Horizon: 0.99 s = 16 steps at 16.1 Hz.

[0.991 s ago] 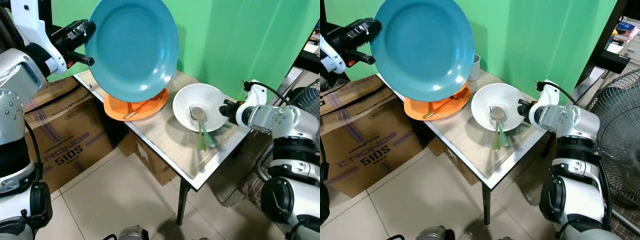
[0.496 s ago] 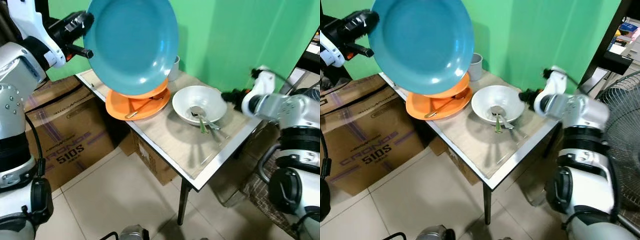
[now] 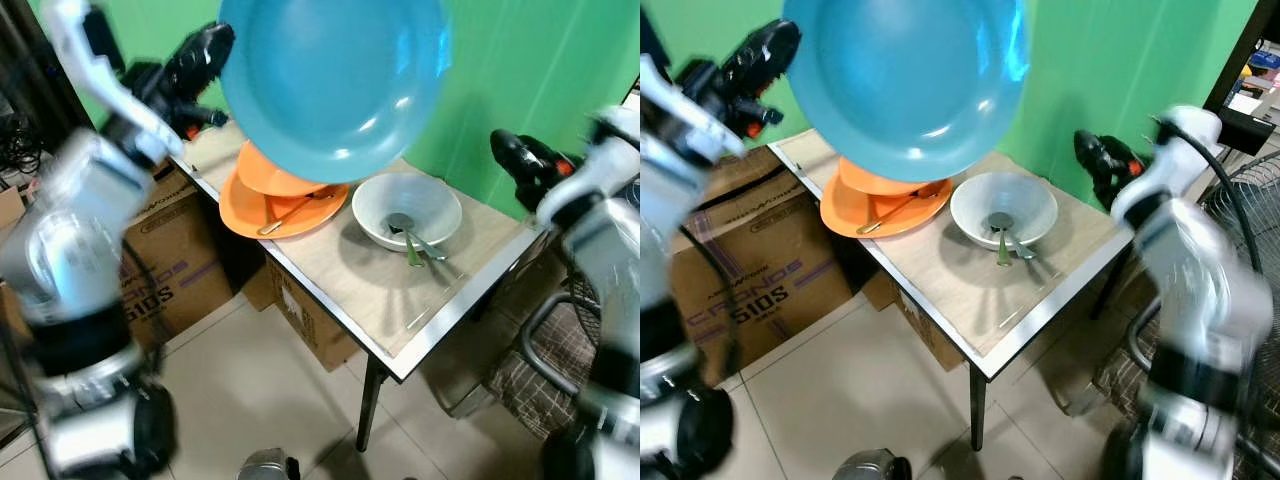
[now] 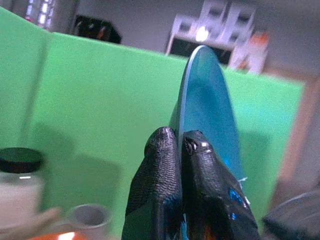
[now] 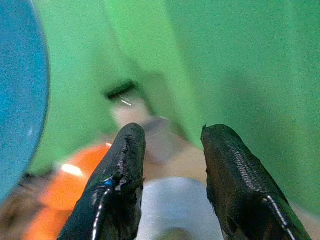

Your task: Setting the table

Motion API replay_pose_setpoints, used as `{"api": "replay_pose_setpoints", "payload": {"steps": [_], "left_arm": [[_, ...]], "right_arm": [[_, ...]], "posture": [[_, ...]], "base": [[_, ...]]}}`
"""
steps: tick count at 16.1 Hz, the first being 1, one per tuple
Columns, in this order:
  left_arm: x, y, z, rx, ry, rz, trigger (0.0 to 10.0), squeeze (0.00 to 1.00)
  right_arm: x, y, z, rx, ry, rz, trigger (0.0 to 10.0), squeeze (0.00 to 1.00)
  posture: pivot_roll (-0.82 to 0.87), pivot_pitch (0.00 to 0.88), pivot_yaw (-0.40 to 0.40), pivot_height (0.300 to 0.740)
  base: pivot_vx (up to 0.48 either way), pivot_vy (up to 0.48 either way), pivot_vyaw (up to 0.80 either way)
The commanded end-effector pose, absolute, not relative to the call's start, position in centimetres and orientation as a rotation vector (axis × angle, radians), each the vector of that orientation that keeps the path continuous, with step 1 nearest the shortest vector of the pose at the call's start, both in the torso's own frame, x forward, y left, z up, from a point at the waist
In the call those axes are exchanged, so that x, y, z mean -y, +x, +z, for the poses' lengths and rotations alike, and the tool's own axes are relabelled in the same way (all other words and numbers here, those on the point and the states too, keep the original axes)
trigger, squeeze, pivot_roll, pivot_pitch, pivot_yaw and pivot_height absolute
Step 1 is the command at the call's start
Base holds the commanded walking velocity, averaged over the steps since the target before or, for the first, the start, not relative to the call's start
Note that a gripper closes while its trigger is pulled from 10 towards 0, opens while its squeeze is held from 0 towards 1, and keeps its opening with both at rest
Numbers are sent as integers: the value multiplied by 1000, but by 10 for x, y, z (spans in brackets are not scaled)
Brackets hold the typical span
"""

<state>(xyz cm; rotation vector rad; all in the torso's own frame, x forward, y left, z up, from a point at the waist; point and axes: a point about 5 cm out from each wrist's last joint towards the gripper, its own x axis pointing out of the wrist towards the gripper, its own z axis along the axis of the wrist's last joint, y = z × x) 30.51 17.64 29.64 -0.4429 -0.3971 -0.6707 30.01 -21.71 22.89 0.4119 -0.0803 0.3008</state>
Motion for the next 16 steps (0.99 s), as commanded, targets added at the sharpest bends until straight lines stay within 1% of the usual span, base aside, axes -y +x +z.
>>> {"api": "replay_pose_setpoints", "payload": {"steps": [1,2,3,5,7,9,10,11,14,15,16], "left_arm": [[-177,296,301,464,-469,-730,0,0],[-177,295,297,458,-485,-745,0,0],[-180,290,285,439,-503,-772,0,0],[-192,280,273,426,-525,-794,0,0],[-201,273,274,442,-533,-791,0,0],[-210,265,273,459,-611,-810,0,0],[-212,260,268,441,-636,-833,0,0],[-208,256,258,390,-650,-876,0,0],[-199,255,249,328,-679,-923,0,0],[-199,256,245,311,-675,-916,0,0],[-201,256,244,310,-686,-903,0,0]], "right_arm": [[216,287,236,161,498,339,10000,1000],[215,282,235,195,549,355,10000,1000],[214,274,227,242,676,394,10000,1000],[206,264,214,244,827,509,10000,1000],[201,262,208,214,866,572,10000,1000],[190,261,205,179,867,694,10000,1000],[184,262,204,158,851,744,10000,1000],[174,266,205,116,780,805,10000,1000],[172,273,210,134,734,813,10000,1000],[174,273,213,156,734,818,10000,961],[177,273,214,162,732,815,10000,0]], "posture": [[29,0,57,740],[29,0,57,740],[16,0,69,740],[24,0,62,740],[42,0,46,740],[65,0,26,740],[69,0,20,740],[79,0,10,740],[85,0,4,740],[84,0,6,740],[77,0,10,740]], "base": [[0,0,0],[0,0,0],[0,0,0],[0,0,0],[0,0,0],[0,0,0],[0,0,0],[0,0,0],[0,0,0],[0,0,0],[0,0,0]]}}
